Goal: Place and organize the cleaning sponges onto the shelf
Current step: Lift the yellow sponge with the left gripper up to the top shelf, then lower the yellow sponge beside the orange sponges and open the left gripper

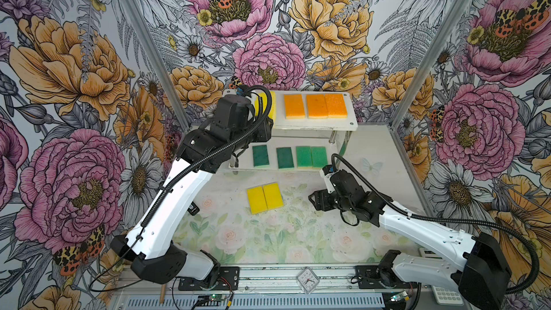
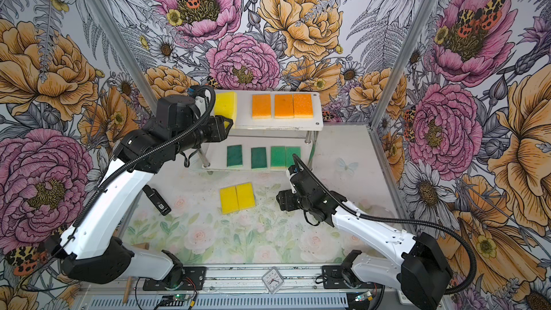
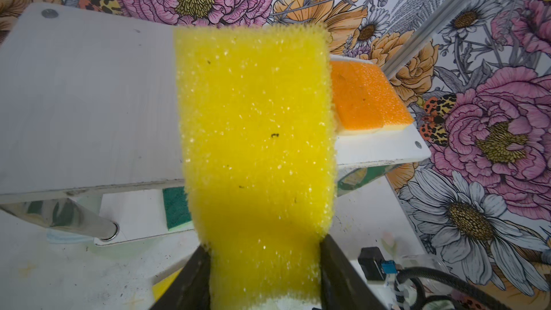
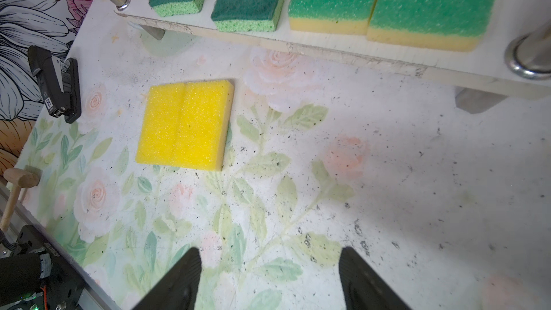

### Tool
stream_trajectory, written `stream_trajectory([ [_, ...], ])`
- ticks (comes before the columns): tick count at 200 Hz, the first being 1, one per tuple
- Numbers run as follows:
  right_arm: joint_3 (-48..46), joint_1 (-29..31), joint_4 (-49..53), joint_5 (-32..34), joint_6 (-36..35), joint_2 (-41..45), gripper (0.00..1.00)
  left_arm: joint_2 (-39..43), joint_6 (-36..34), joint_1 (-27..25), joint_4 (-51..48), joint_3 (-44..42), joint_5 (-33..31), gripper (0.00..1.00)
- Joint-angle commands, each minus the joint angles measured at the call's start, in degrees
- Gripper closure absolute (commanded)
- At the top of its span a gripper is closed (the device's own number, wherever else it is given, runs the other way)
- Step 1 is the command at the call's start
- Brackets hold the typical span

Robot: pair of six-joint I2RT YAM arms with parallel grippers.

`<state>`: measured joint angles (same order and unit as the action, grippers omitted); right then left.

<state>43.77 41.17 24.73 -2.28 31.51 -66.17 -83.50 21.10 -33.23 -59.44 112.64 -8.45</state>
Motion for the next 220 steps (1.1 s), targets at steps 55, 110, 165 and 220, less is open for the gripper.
stream_trajectory([
  [55, 0.09, -0.3, -0.91, 0.44, 0.84, 1.04, 0.25, -12.61, -4.17, 3.44, -10.75, 16.03, -0.59, 0.48],
  [110, -0.6, -0.3, -0.91, 0.42, 1.18, 1.39, 0.25, -17.57, -4.58, 3.0, -12.43, 19.13, -3.99, 0.47],
  [165, -1.8, -0.3, -0.83, 0.5, 1.54, 2.88, 0.25, -24.56, -4.92, 3.43, -13.59, 26.82, -4.43, 0.47],
  [220, -2.46, -0.33, -0.86, 0.86, 1.79, 3.77, 0.25, -30.28, -5.07, 3.63, -16.5, 33.92, -4.03, 0.45],
])
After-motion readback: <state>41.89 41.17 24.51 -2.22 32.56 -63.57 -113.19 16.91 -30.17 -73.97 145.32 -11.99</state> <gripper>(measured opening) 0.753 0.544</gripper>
